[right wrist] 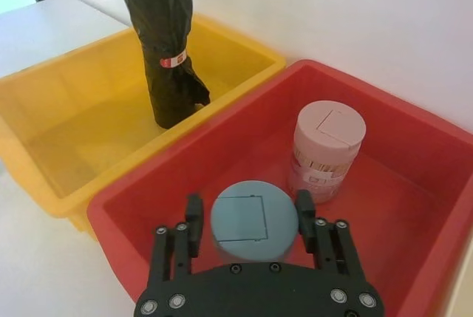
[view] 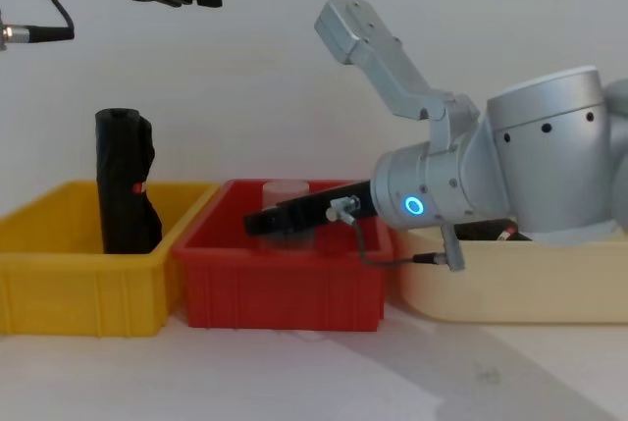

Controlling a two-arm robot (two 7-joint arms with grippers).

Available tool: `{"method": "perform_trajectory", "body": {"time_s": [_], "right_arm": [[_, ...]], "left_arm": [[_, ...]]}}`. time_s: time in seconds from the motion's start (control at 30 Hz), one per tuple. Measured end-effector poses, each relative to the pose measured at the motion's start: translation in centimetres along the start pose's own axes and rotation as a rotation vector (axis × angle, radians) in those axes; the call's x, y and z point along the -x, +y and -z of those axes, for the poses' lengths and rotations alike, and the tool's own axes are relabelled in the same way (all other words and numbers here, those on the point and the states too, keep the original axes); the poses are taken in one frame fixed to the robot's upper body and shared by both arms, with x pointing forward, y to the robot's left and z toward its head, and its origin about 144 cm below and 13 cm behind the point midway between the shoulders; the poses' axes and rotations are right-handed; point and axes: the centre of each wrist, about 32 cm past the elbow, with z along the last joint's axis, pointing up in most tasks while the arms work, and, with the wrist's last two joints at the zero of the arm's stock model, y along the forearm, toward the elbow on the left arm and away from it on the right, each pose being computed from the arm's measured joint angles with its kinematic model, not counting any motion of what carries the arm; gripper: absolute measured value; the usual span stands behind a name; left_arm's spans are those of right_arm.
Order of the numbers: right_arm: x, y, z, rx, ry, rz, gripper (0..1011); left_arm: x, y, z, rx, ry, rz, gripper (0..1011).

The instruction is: Pick up the garbage bag with the one hand and transfer it to the other hand.

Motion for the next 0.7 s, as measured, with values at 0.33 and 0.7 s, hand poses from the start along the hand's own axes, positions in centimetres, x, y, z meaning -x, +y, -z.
{"method": "perform_trajectory", "body": {"time_s": [0.33, 0.7], "right_arm": [[-0.1, 0.0, 0.0, -0.001, 0.023, 0.011, 646], [-1.3, -1.4, -1.6, -0.075, 0.049, 0.053, 646]], "left_arm": [[0.0, 0.0, 0.0, 0.000, 0.000, 0.000, 1000], [0.0, 0.0, 0.0, 0.000, 0.000, 0.000, 1000]]}}
